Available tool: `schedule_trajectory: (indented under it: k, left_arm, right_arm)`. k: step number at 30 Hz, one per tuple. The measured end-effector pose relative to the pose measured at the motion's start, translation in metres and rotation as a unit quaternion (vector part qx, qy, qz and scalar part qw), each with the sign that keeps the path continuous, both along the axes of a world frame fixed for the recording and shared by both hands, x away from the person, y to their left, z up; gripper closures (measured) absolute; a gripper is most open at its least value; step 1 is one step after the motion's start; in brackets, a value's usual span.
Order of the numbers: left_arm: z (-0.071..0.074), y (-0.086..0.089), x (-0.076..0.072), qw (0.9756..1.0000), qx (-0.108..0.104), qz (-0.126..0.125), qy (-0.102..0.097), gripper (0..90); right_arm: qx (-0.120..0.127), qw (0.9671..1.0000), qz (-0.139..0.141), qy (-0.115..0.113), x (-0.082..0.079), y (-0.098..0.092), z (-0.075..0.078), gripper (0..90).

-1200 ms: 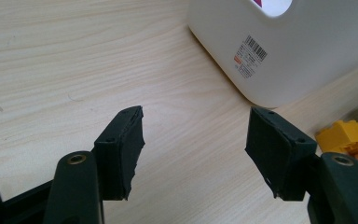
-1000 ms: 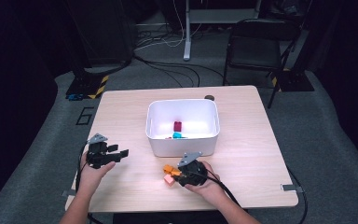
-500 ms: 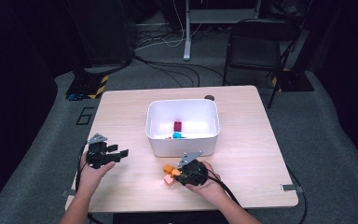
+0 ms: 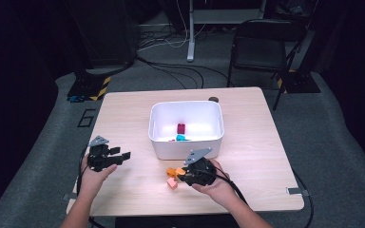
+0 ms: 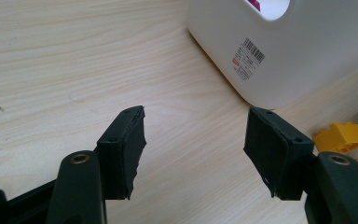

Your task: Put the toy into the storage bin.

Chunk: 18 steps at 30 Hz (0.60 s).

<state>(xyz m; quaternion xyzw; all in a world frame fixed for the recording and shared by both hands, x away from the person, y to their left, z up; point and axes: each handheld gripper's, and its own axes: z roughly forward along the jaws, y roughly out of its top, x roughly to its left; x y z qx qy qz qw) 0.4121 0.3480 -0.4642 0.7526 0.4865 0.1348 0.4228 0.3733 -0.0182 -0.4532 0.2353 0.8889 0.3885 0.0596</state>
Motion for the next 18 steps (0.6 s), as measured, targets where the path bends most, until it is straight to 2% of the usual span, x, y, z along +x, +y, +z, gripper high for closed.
schedule_trajectory:
  k: [6, 18]
  left_arm:
    - [-0.001, 0.001, 0.0, 1.0, 0.003, 0.003, 0.0, 36.6]
    - [-0.001, 0.002, 0.001, 1.0, 0.0, 0.005, -0.002, 35.8]
  right_arm:
    - [-0.001, 1.0, 0.003, -0.001, 0.002, -0.007, 0.015, 67.0]
    - [0.016, 0.9999, -0.004, -0.003, 0.008, -0.021, 0.051, 67.0]
